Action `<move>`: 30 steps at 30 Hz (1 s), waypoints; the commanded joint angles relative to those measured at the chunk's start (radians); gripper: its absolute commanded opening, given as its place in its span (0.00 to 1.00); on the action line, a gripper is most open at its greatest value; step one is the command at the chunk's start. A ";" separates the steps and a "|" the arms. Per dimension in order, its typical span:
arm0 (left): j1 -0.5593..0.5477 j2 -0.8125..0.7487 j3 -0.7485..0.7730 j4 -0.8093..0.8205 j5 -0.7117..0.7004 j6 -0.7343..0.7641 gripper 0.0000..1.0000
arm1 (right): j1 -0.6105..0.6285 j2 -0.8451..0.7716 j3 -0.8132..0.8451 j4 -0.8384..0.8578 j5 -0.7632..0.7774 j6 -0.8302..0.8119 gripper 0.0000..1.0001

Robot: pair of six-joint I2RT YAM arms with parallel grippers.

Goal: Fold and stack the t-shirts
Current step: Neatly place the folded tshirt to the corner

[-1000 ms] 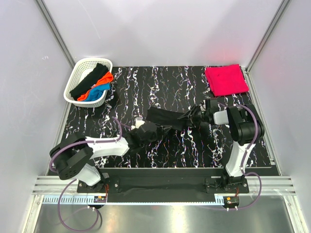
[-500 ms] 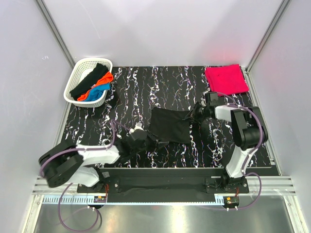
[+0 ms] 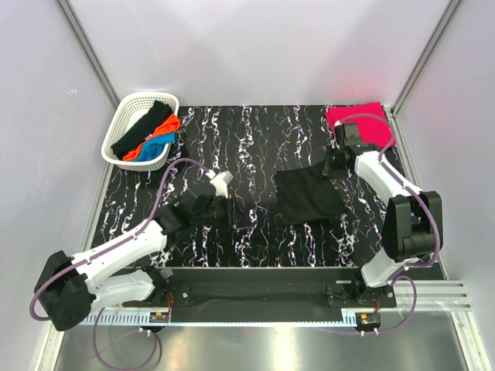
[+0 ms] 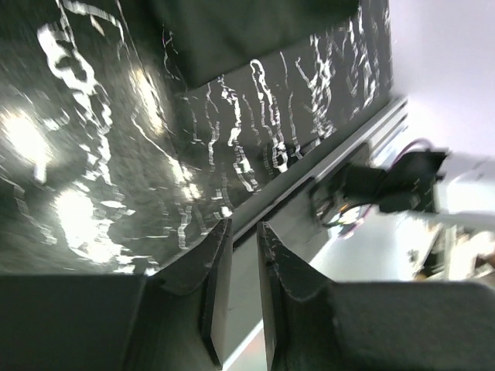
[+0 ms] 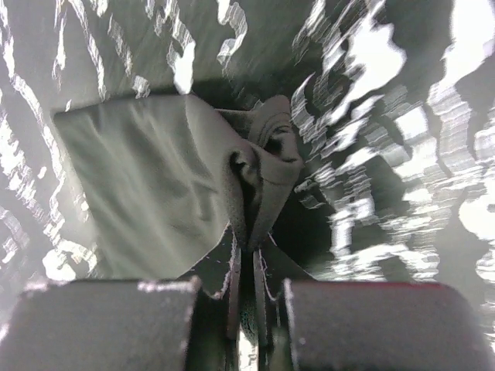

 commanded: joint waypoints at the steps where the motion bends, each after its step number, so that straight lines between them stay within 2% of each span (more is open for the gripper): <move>1: 0.041 -0.007 0.055 -0.091 0.132 0.237 0.24 | 0.000 0.025 0.180 -0.085 0.232 -0.147 0.00; 7: 0.145 0.041 0.041 -0.094 0.231 0.310 0.23 | -0.032 0.184 0.436 -0.129 0.329 -0.252 0.00; 17: 0.276 0.176 0.056 -0.096 0.318 0.396 0.20 | -0.096 0.411 0.817 -0.149 0.381 -0.447 0.00; 24: 0.293 0.216 0.075 -0.091 0.361 0.425 0.19 | -0.106 0.529 1.099 -0.243 0.403 -0.509 0.00; 30: 0.307 0.257 0.082 -0.090 0.401 0.446 0.18 | -0.110 0.588 1.246 -0.267 0.398 -0.546 0.00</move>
